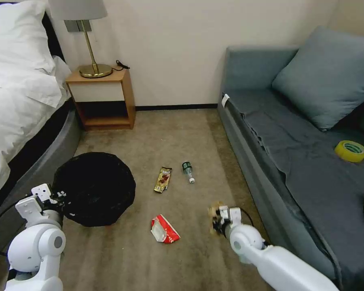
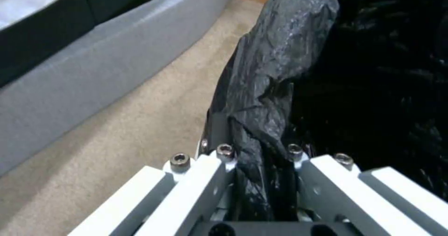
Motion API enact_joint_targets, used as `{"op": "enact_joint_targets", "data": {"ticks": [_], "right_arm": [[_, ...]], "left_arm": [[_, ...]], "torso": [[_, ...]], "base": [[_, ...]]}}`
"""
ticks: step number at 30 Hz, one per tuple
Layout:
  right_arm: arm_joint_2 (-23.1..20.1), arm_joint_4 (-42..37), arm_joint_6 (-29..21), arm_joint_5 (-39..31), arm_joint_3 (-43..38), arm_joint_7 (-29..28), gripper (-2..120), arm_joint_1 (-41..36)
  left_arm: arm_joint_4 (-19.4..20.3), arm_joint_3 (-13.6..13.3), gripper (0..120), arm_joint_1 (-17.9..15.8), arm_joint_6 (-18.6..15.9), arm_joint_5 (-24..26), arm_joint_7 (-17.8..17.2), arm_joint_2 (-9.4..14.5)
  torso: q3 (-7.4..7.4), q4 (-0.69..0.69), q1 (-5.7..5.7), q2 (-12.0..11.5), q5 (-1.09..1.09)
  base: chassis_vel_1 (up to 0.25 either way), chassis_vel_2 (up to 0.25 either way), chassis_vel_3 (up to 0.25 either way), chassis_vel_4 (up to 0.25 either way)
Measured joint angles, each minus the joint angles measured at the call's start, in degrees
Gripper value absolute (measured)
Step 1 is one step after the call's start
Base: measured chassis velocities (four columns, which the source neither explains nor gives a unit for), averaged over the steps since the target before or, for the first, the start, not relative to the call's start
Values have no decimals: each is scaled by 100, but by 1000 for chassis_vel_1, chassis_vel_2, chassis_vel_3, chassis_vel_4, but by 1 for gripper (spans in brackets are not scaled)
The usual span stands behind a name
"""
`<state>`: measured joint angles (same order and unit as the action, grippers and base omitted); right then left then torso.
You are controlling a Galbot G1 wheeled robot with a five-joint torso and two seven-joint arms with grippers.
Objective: Pick up the trash bin, then pick up the garbage on the floor and place it into the trash bin.
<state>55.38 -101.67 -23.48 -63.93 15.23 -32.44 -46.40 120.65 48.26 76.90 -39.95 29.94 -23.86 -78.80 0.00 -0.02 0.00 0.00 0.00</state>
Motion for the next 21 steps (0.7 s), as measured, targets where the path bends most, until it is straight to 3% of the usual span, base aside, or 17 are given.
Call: {"op": "enact_joint_targets", "data": {"ticks": [3,8,10,12,21], "right_arm": [[143,-305,101,-334,160,-159,0,512],[765,-525,315,-849,657,-456,0,1290],[1314,-497,500,-1053,1153,-577,0,1701],[1704,-366,595,-1145,1618,-640,0,1965],[2542,562,791,-966,2589,-777,0,2360]], "left_arm": [[-26,-64,3,22,-12,13,-1,-20],[-50,-119,3,32,-34,8,-18,-64],[-60,-139,3,30,-49,2,-15,-84],[-68,-142,3,27,-56,-7,-24,-105],[-69,-156,3,24,-71,-62,-26,-195]], "torso": [[0,1,0,0,-2],[0,1,0,0,-1],[0,4,0,0,-2],[0,5,0,0,-2],[0,2,0,0,-2]], "base": [[0,0,0,0],[0,0,0,0],[0,0,0,0],[0,0,0,0],[0,0,0,0]]}}
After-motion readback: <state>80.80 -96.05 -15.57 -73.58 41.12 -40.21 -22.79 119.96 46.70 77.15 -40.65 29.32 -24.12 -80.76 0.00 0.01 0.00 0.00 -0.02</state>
